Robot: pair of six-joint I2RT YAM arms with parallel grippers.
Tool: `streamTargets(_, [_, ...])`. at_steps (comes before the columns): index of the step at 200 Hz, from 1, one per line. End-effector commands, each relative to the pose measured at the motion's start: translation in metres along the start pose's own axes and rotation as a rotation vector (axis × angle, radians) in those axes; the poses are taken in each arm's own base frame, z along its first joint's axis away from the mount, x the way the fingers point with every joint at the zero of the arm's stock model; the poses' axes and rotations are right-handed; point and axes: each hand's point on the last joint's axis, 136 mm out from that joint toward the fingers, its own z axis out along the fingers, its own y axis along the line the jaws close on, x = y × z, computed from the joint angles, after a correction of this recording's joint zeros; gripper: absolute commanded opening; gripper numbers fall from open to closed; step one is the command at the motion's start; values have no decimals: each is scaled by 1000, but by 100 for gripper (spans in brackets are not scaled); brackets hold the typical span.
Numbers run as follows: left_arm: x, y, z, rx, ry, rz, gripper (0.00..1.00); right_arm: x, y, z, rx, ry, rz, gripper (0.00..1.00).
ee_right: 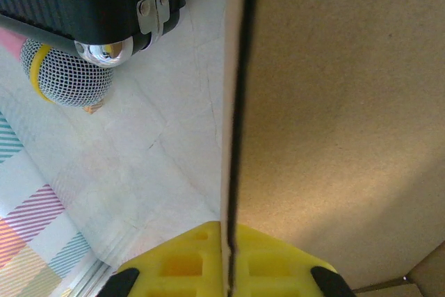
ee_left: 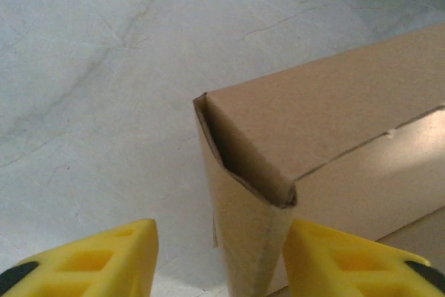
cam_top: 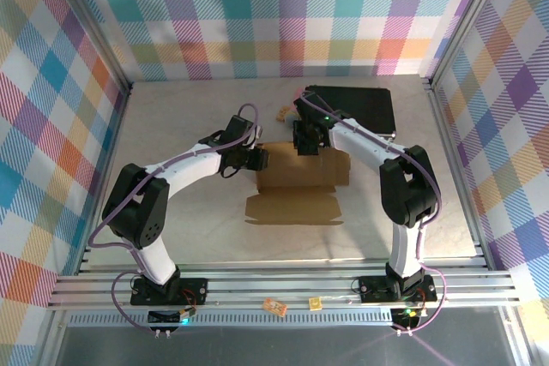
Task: Fold the paper box
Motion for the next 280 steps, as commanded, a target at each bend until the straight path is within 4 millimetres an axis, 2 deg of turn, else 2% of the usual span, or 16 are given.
streamTargets(1, [-4,-4,5,5,0,0,44,-7,-18,-3,95,-28,92,0])
streamTargets(24, [-1,-6,12,1,12,-3,41,-7,-17,-3,93,-28,95,0])
streamTargets(67, [7,-2,20,-47,36,10,41,-8,-16,-2,89,-27,104,0])
streamTargets(151, [-2,17,21,-195,21,-34,0,-10,-20,-1,102,-32,103,0])
streamTargets(183, [3,32,17,-347,41,-22,0,-11,-21,1,107,-35,105,0])
streamTargets(236, [10,43,18,-576,81,79,0,-10,-20,3,109,-32,101,0])
streamTargets(280, [17,54,18,-667,91,83,0,-13,-20,3,115,-39,102,0])
